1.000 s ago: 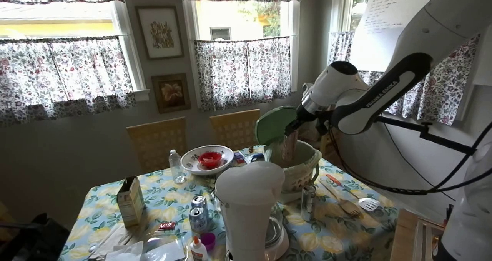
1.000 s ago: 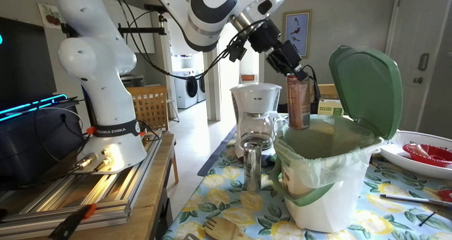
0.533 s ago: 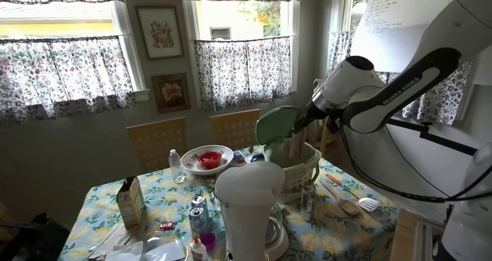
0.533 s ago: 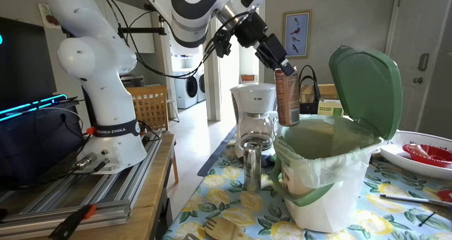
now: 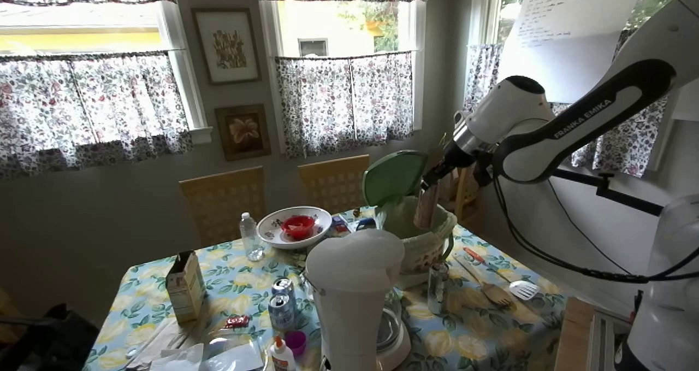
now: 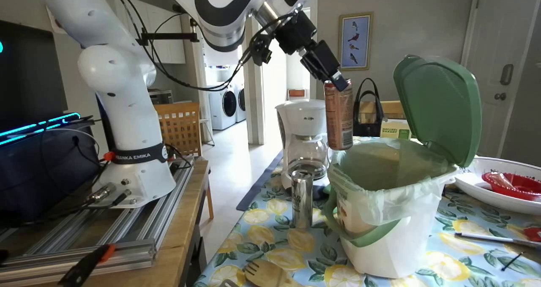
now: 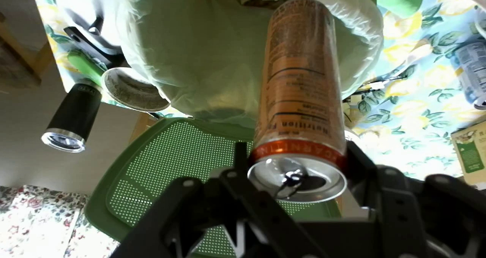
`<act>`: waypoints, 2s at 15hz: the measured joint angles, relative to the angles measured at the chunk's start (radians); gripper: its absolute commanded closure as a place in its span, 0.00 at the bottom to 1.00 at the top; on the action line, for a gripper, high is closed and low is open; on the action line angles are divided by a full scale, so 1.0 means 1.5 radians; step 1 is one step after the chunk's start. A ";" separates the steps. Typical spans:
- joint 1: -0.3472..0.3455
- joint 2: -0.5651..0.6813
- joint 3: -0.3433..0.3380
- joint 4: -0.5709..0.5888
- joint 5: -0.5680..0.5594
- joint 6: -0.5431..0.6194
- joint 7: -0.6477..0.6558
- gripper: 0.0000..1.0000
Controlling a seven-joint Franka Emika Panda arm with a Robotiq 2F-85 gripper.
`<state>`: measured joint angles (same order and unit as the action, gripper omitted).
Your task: Pick the can out of the trash can, place it in front of the trash can and close the trash can
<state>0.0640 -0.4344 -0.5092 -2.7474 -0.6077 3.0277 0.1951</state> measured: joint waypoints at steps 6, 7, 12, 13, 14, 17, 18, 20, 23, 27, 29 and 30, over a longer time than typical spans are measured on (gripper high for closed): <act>0.027 -0.060 -0.054 0.004 -0.001 -0.124 0.001 0.63; 0.026 -0.067 -0.057 0.004 -0.001 -0.139 0.001 0.63; 0.036 -0.072 -0.075 0.001 -0.005 -0.185 0.001 0.63; 0.041 -0.069 -0.080 0.000 -0.007 -0.190 0.001 0.63; 0.045 -0.065 -0.085 -0.001 -0.010 -0.191 0.001 0.63; 0.053 -0.041 -0.102 -0.002 -0.028 -0.191 0.001 0.63; 0.058 -0.032 -0.109 -0.002 -0.034 -0.190 0.001 0.63; 0.067 -0.011 -0.123 -0.002 -0.046 -0.184 0.001 0.63; 0.087 0.019 -0.149 -0.002 -0.061 -0.162 0.000 0.63; 0.114 0.064 -0.195 -0.003 -0.085 -0.094 0.000 0.63; 0.131 0.087 -0.221 -0.003 -0.089 -0.060 0.000 0.63; 0.145 0.097 -0.237 -0.003 -0.089 -0.048 0.000 0.63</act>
<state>0.2808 -0.2892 -0.8644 -2.7516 -0.7417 2.9562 0.1949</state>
